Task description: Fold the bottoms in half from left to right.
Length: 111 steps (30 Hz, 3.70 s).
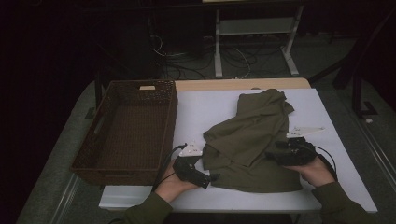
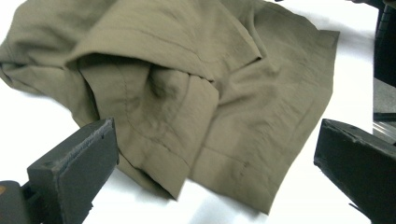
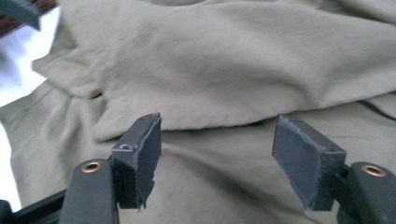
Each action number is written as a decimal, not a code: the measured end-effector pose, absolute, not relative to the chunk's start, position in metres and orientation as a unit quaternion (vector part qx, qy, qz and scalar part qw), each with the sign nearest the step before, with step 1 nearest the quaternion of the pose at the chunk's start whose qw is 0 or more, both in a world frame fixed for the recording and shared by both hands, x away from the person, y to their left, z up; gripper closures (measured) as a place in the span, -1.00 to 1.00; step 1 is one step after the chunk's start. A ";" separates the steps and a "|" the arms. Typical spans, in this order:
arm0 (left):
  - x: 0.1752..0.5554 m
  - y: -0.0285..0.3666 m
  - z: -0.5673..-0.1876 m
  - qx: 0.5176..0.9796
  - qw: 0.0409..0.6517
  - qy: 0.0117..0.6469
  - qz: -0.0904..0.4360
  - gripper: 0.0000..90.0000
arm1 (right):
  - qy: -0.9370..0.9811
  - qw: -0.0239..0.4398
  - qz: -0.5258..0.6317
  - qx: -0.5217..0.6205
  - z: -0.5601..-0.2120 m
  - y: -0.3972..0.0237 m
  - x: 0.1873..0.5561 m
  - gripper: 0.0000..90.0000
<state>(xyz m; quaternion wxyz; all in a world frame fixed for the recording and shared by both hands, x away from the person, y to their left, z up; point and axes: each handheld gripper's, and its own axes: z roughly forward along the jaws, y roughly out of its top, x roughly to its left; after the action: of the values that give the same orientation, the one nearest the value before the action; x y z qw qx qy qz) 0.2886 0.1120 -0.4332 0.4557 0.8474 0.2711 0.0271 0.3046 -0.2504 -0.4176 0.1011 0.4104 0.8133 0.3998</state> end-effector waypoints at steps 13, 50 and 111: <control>0.285 0.111 -0.445 0.859 0.439 0.263 0.009 -1.00 | 0.842 0.073 0.399 0.355 -0.423 -0.215 0.304 -0.02; 0.287 0.111 -0.444 0.859 0.439 0.263 0.008 -1.00 | 0.878 0.100 0.350 0.311 -0.439 -0.190 0.310 0.82; 0.290 0.108 -0.443 0.860 0.441 0.257 0.005 -1.00 | 0.848 0.111 0.346 0.386 -0.421 -0.287 0.249 0.83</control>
<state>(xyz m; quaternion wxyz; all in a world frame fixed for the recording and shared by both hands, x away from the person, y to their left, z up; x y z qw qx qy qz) 0.2895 0.1075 -0.4430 0.4407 0.8602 0.2566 0.0055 0.2493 -0.2872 -0.4206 0.1113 0.3863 0.8475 0.3465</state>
